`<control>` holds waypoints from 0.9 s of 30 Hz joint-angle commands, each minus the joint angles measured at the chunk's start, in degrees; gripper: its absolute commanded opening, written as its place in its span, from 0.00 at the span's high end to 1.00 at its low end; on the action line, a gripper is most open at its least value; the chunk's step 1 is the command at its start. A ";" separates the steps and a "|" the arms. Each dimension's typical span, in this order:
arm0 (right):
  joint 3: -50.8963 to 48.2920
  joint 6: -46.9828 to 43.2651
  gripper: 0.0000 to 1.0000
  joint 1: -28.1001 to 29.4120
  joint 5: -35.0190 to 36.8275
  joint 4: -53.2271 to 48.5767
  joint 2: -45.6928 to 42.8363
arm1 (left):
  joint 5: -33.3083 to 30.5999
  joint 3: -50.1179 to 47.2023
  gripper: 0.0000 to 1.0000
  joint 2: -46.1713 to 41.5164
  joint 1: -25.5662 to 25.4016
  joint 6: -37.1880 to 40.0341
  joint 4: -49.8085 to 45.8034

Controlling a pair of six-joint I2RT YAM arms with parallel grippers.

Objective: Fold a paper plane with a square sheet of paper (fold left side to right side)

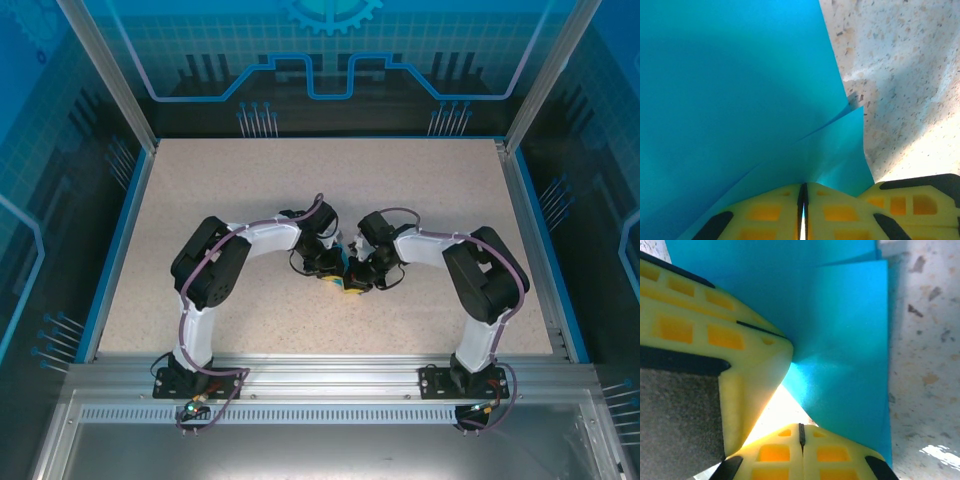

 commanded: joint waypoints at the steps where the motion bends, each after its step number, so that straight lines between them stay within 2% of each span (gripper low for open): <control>1: 0.39 2.46 0.98 0.22 0.54 2.82 -1.12 | -3.53 -0.99 0.87 1.90 0.22 -0.60 -1.77; 8: -1.34 3.95 0.99 -0.38 0.86 4.86 -2.30 | -3.77 -1.22 0.87 1.86 0.21 -0.60 -1.91; 17: -3.18 1.95 1.00 -2.19 6.04 -2.94 -2.19 | -5.45 -0.98 0.87 2.37 0.23 -0.25 -2.44; 27: -13.17 -0.67 1.00 -7.85 6.42 -4.88 -7.98 | -6.69 -0.74 0.88 2.67 0.29 0.27 -2.89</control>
